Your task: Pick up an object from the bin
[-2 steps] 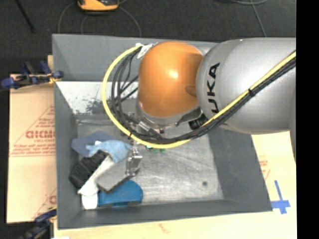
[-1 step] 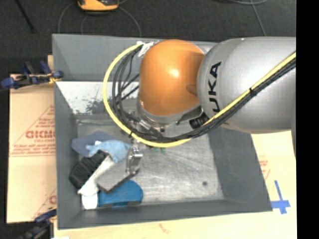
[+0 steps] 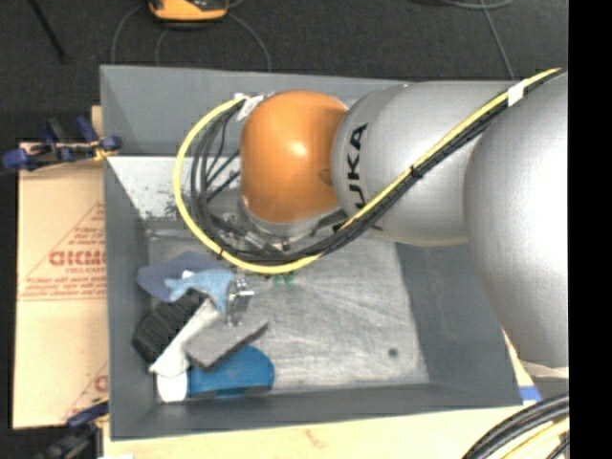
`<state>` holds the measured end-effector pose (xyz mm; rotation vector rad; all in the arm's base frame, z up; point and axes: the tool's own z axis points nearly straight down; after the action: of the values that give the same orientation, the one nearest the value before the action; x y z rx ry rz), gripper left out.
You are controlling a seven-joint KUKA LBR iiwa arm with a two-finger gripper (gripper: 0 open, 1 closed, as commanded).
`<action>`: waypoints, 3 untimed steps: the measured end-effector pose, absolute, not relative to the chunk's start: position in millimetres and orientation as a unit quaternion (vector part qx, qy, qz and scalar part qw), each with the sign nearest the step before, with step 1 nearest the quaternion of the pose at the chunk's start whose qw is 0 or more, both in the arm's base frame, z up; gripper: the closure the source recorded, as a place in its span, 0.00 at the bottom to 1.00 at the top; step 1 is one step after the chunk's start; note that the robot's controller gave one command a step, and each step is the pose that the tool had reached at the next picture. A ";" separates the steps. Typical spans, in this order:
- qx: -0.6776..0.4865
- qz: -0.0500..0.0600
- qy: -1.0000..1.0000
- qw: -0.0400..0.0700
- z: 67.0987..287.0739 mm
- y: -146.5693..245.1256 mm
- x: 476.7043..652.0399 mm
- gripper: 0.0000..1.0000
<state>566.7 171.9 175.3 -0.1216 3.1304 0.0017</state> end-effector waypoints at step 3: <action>-0.228 0.002 0.974 0.009 90.6 205.1 622.0 0.00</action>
Offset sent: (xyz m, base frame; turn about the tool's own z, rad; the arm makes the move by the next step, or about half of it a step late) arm 0.0598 0.0537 -0.0439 -0.1213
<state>622.0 205.1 90.6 -0.7112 3.0418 0.0077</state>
